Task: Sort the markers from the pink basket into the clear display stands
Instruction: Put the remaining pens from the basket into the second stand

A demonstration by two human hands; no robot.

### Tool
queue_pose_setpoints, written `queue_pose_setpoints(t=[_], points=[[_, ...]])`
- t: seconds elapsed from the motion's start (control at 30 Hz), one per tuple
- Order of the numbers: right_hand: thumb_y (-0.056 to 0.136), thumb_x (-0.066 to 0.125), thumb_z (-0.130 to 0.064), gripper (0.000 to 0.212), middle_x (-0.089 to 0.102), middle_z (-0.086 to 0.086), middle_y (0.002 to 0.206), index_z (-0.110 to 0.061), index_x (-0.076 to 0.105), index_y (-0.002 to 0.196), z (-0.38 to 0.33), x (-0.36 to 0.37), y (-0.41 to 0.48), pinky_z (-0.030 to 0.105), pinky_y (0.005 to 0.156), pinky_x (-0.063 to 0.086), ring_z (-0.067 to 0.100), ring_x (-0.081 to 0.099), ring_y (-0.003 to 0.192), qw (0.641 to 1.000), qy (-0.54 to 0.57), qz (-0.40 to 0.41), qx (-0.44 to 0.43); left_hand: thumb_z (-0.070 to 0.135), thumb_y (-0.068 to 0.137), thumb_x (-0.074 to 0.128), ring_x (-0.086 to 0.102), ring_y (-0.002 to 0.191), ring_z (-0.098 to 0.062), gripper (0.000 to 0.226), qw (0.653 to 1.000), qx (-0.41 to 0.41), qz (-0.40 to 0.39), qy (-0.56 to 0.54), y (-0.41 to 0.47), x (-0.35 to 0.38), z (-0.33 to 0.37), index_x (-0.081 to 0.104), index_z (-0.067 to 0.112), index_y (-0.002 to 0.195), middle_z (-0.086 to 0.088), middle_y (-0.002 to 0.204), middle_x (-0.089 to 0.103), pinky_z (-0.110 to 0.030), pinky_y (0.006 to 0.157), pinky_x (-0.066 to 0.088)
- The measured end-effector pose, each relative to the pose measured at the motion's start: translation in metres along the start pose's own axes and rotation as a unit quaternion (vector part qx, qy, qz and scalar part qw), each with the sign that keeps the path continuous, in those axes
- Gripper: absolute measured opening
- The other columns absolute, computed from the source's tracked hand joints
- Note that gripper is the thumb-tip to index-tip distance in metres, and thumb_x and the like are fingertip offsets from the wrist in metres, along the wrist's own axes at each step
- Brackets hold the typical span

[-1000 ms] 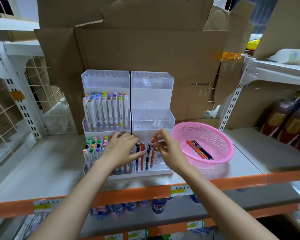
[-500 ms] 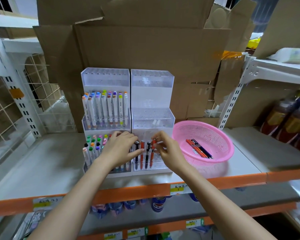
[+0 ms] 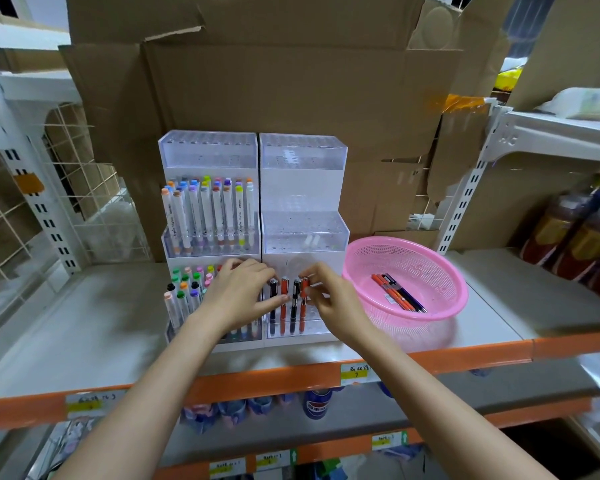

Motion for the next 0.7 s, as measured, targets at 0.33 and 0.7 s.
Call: queue_pose_setpoints(t=[0.33, 0.7], points=[[0.095, 0.056, -0.01, 0.013, 0.064, -0.006, 0.09, -0.02, 0.049, 0.098, 0.012, 0.003, -0.003, 0.026, 0.078, 0.054, 0.011, 0.065, 0.087, 1.0, 0.017, -0.006, 0.017, 0.069, 0.085, 0.036, 0.047, 0.12, -0.01, 0.059, 1.0, -0.007, 0.003, -0.003, 0.001, 0.0, 0.0, 0.055, 0.027, 0.122, 0.01, 0.125, 0.057, -0.034, 0.107, 0.025], [0.086, 0.07, -0.022, 0.021, 0.067, -0.005, 0.095, -0.017, 0.059, 0.103, 0.017, 0.007, 0.0, 0.029, 0.085, 0.054, 0.005, 0.063, 0.094, 0.999, 0.031, -0.02, 0.025, 0.071, 0.085, 0.036, 0.044, 0.124, -0.008, 0.062, 1.0, -0.014, 0.007, 0.0, 0.001, 0.001, -0.001, 0.053, 0.028, 0.126, 0.011, 0.131, 0.055, -0.033, 0.108, 0.023]])
Point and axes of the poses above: each hand's wrist, its own y-axis towards the middle knuckle, its own x-axis out of the palm, z = x × y, the point moved 9 cm from there along y, towards the middle knuckle
